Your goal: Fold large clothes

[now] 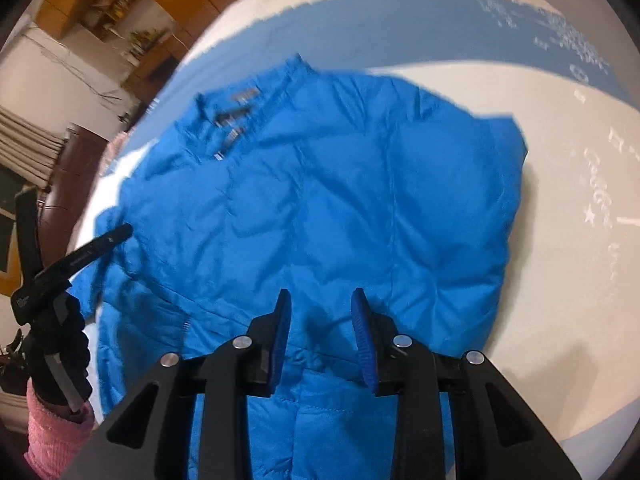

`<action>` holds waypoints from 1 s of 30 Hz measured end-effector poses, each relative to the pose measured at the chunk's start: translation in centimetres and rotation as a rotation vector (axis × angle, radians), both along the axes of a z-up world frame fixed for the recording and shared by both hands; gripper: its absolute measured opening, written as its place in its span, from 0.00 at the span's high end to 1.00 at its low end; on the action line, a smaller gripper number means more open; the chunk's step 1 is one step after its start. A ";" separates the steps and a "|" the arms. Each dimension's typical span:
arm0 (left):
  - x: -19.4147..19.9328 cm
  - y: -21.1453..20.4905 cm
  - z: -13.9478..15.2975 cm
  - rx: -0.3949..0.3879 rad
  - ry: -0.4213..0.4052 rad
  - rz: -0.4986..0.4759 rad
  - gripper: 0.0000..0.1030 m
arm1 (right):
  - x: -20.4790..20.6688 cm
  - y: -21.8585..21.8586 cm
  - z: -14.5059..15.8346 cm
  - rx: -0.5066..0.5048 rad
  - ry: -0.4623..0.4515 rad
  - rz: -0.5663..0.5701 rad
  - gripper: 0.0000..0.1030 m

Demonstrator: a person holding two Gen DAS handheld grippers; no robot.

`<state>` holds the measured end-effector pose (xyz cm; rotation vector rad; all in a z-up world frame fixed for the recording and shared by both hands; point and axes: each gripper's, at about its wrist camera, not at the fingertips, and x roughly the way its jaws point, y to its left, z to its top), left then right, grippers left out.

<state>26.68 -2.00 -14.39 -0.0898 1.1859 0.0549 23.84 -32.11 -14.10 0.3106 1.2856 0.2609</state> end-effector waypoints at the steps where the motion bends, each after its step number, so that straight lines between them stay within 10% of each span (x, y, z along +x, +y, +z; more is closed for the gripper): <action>1: 0.0 -0.1 -0.7 0.006 -0.001 -0.005 0.68 | 0.0 0.0 -0.5 -0.008 0.011 -0.003 0.71; 6: -0.3 -0.8 -1.4 0.043 -0.022 -0.035 0.68 | 0.2 0.0 -2.9 -0.006 0.028 -0.034 0.71; 16: -3.4 5.4 2.8 -0.135 -0.069 0.068 0.60 | -1.6 0.0 1.0 0.026 -0.027 -0.052 0.61; 26: -14.9 27.8 4.1 0.138 -0.033 0.482 0.40 | -3.9 2.2 2.9 -0.008 -0.020 -0.035 0.58; 30: -20.2 37.2 3.5 0.098 -0.006 0.691 0.39 | -3.4 3.4 2.4 -0.007 -0.008 -0.035 0.58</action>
